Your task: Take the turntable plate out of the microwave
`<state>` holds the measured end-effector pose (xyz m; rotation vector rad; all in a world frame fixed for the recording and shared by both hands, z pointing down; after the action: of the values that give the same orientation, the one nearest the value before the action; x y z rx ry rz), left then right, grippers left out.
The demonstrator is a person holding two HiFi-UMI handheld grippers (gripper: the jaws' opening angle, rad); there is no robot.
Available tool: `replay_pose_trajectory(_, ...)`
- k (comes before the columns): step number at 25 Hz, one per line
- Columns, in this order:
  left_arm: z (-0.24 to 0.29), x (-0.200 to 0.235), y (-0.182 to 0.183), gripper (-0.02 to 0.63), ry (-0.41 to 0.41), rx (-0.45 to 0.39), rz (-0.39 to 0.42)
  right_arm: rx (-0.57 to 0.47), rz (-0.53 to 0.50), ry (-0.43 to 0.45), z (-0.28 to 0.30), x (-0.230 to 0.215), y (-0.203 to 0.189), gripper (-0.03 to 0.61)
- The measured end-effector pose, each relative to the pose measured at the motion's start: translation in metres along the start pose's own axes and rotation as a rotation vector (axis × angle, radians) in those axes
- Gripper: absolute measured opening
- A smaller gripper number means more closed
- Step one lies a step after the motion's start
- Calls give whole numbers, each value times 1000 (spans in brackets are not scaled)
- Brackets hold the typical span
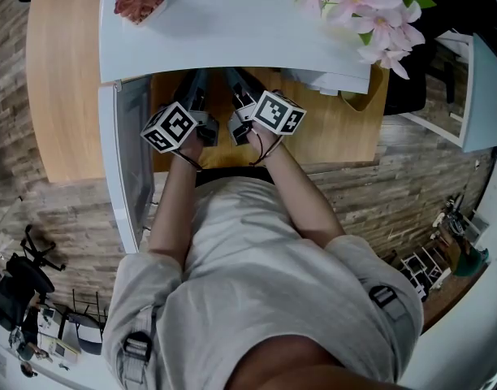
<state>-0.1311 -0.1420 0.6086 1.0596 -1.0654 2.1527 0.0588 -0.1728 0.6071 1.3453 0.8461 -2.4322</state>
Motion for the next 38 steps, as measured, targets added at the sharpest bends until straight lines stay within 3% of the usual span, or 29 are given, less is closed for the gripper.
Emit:
replay_pose_trajectory(15, -21, -1, -15, 118, 27, 20, 40, 28, -33, -8, -19, -1, -15, 89)
replay_pose_trajectory(18, -20, 0, -11, 162, 18, -2, 37, 29, -92, -22, -19, -4, -10, 109)
replay_pose_trajectory(22, -12, 5, -3, 195, -11, -23, -6, 20, -87, -19, -12, -5, -3, 175)
replay_pose_trajectory(25, -8, 8, 0, 183, -7, -19, -2, 13, -61, -31, -7, -8, -2, 152)
replay_pose_trajectory(28, -9, 9, 1, 121, 2, -18, -6, 17, -51, -37, -7, -10, -2, 121)
replay_pose_trajectory(38, -26, 3, -6, 126, 20, 11, 38, 27, -62, -32, -22, -2, -11, 126)
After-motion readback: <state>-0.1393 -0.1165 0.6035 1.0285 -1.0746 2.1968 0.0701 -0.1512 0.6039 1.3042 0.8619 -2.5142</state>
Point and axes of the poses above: the fingertips, and each gripper's own axes: z forward along the fingers, x to its left, y out of its top, the point moved 10 cm from there along -z, backward along the fingers, and after that the axes turned 3 degrees about x, right-handed, at the moved point
